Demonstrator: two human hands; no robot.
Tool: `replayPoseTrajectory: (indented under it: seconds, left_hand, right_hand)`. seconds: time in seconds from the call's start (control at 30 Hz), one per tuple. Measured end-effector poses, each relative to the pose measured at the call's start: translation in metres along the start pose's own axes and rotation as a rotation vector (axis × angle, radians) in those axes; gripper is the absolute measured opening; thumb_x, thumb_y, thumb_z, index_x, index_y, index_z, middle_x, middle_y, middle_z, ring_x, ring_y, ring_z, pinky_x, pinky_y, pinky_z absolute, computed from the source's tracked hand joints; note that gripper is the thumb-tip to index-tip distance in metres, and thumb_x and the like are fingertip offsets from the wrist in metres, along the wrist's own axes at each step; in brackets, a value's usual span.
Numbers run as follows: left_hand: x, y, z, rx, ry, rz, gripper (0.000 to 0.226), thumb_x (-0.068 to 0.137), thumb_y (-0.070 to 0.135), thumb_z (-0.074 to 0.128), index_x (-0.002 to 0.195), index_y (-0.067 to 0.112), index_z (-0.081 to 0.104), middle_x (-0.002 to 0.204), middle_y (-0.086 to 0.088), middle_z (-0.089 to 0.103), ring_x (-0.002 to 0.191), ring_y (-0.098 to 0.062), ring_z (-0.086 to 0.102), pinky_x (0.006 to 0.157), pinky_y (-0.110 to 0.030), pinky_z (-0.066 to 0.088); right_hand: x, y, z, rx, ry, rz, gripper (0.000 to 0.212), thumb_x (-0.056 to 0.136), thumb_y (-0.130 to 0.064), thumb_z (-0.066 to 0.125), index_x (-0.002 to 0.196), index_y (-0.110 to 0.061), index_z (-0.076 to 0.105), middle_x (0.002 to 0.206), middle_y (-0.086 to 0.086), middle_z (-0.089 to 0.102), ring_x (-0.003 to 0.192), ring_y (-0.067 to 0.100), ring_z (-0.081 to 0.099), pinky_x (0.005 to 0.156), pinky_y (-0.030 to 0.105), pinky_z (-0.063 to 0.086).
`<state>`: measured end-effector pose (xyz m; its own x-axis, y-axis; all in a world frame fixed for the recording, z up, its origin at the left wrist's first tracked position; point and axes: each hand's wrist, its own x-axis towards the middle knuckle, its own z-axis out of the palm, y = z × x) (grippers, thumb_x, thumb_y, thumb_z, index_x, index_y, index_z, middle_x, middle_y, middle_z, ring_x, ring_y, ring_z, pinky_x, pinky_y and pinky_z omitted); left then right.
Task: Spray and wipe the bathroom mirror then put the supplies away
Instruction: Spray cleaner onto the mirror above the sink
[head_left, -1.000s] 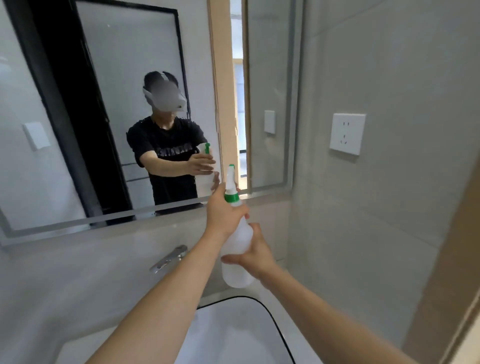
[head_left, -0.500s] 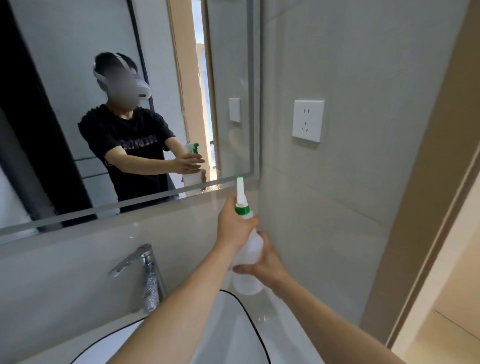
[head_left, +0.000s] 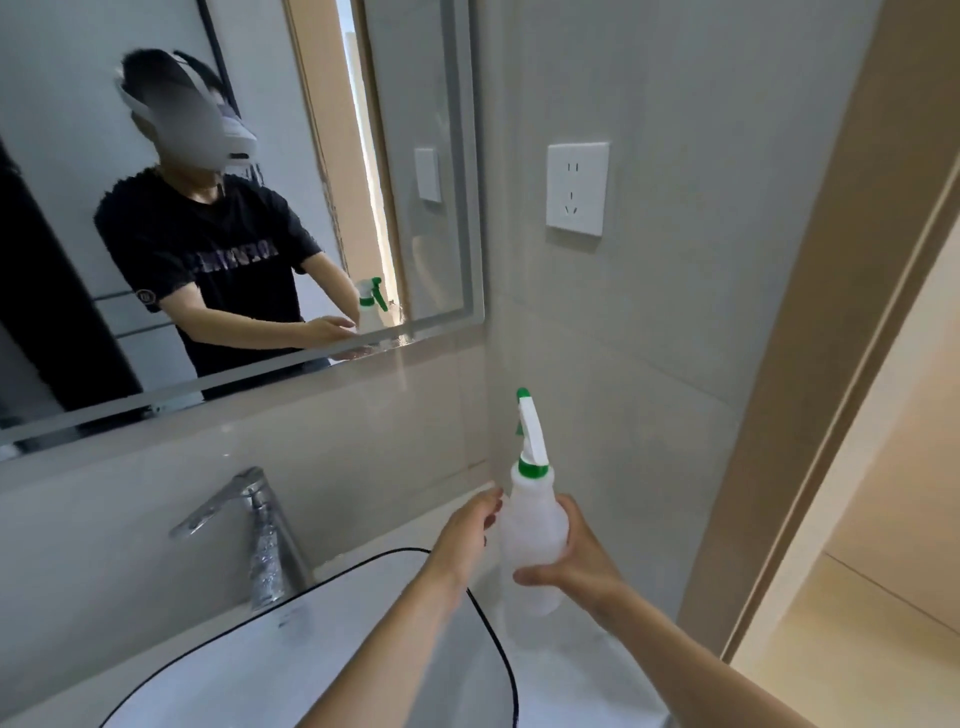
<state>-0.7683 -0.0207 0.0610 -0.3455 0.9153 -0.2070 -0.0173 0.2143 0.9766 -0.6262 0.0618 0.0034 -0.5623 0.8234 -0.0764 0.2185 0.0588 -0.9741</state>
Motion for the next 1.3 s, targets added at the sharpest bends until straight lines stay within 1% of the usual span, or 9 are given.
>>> replayPoseTrajectory:
  seconds: [0.13, 0.3, 0.4, 0.53, 0.67, 0.83, 0.97, 1.23, 1.3]
  left_hand:
    - [0.009, -0.023, 0.024, 0.016, -0.069, -0.151, 0.038, 0.104, 0.032, 0.034, 0.117, 0.019, 0.067, 0.118, -0.004, 0.071, 0.114, -0.023, 0.063, 0.099, -0.037, 0.047]
    - [0.022, -0.050, 0.046, 0.009, -0.112, -0.261, 0.033, 0.099, 0.027, 0.042, 0.115, 0.012, 0.067, 0.111, -0.004, 0.072, 0.109, -0.025, 0.065, 0.093, -0.039, 0.051]
    - [0.024, -0.067, 0.055, 0.038, -0.146, -0.313, 0.028, 0.090, 0.027, 0.049, 0.108, 0.014, 0.065, 0.099, -0.003, 0.068, 0.095, -0.025, 0.062, 0.082, -0.036, 0.049]
    - [0.023, -0.086, 0.065, 0.023, -0.174, -0.391, 0.023, 0.076, 0.025, 0.050, 0.093, 0.018, 0.063, 0.093, -0.007, 0.061, 0.088, -0.025, 0.053, 0.080, -0.037, 0.046]
    - [0.027, -0.104, 0.071, 0.003, -0.157, -0.448, 0.013, 0.095, 0.018, 0.052, 0.100, 0.019, 0.064, 0.098, -0.004, 0.064, 0.087, -0.023, 0.058, 0.088, -0.040, 0.052]
    - [0.032, -0.124, 0.071, -0.032, -0.112, -0.484, 0.014, 0.097, 0.019, 0.056, 0.106, 0.019, 0.066, 0.107, -0.005, 0.067, 0.094, -0.022, 0.061, 0.097, -0.042, 0.053]
    - [0.032, -0.130, 0.070, -0.078, -0.100, -0.509, 0.014, 0.096, 0.014, 0.056, 0.105, 0.016, 0.065, 0.099, -0.006, 0.065, 0.088, -0.022, 0.058, 0.086, -0.035, 0.053]
    - [0.033, -0.136, 0.066, -0.101, -0.060, -0.529, 0.028, 0.094, 0.010, 0.056, 0.120, 0.010, 0.064, 0.106, -0.010, 0.065, 0.098, -0.026, 0.060, 0.096, -0.040, 0.053]
    - [0.031, -0.135, 0.067, -0.086, -0.056, -0.521, 0.023, 0.094, 0.007, 0.055, 0.114, 0.012, 0.066, 0.109, -0.010, 0.064, 0.101, -0.026, 0.060, 0.099, -0.040, 0.052]
  right_hand:
    - [-0.007, 0.028, -0.014, -0.046, 0.006, 0.047, 0.083, 0.060, -0.004, 0.091, 0.122, -0.032, 0.043, 0.118, -0.001, 0.058, 0.106, 0.012, 0.057, 0.072, 0.021, 0.050]
    - [-0.018, 0.059, -0.023, -0.089, 0.028, 0.114, 0.088, 0.058, -0.008, 0.093, 0.127, -0.027, 0.043, 0.114, -0.004, 0.058, 0.104, 0.015, 0.056, 0.074, 0.024, 0.048]
    - [-0.026, 0.081, -0.025, -0.126, 0.045, 0.152, 0.093, 0.052, -0.017, 0.094, 0.128, -0.030, 0.042, 0.118, -0.003, 0.058, 0.109, 0.020, 0.055, 0.077, 0.028, 0.048]
    - [-0.036, 0.107, -0.025, -0.178, 0.077, 0.189, 0.091, 0.058, -0.013, 0.094, 0.126, -0.035, 0.039, 0.110, -0.009, 0.058, 0.104, 0.018, 0.055, 0.068, 0.021, 0.044]
    - [-0.040, 0.126, -0.025, -0.212, 0.095, 0.242, 0.090, 0.063, -0.010, 0.092, 0.135, -0.027, 0.042, 0.108, -0.008, 0.057, 0.101, 0.017, 0.053, 0.062, 0.012, 0.041]
    - [-0.037, 0.142, -0.026, -0.255, 0.068, 0.268, 0.092, 0.064, -0.009, 0.091, 0.139, -0.023, 0.041, 0.111, -0.004, 0.056, 0.102, 0.019, 0.051, 0.064, 0.007, 0.038]
    - [-0.036, 0.148, -0.026, -0.277, 0.043, 0.280, 0.095, 0.063, -0.011, 0.091, 0.141, -0.025, 0.039, 0.113, -0.004, 0.056, 0.105, 0.021, 0.052, 0.073, 0.024, 0.043]
    - [-0.031, 0.155, -0.025, -0.288, -0.015, 0.275, 0.103, 0.061, -0.013, 0.089, 0.142, -0.036, 0.031, 0.117, -0.005, 0.056, 0.111, 0.024, 0.053, 0.088, 0.037, 0.050]
    - [-0.031, 0.155, -0.024, -0.288, -0.019, 0.268, 0.104, 0.060, -0.014, 0.087, 0.143, -0.037, 0.029, 0.114, -0.006, 0.057, 0.110, 0.025, 0.055, 0.091, 0.043, 0.053]
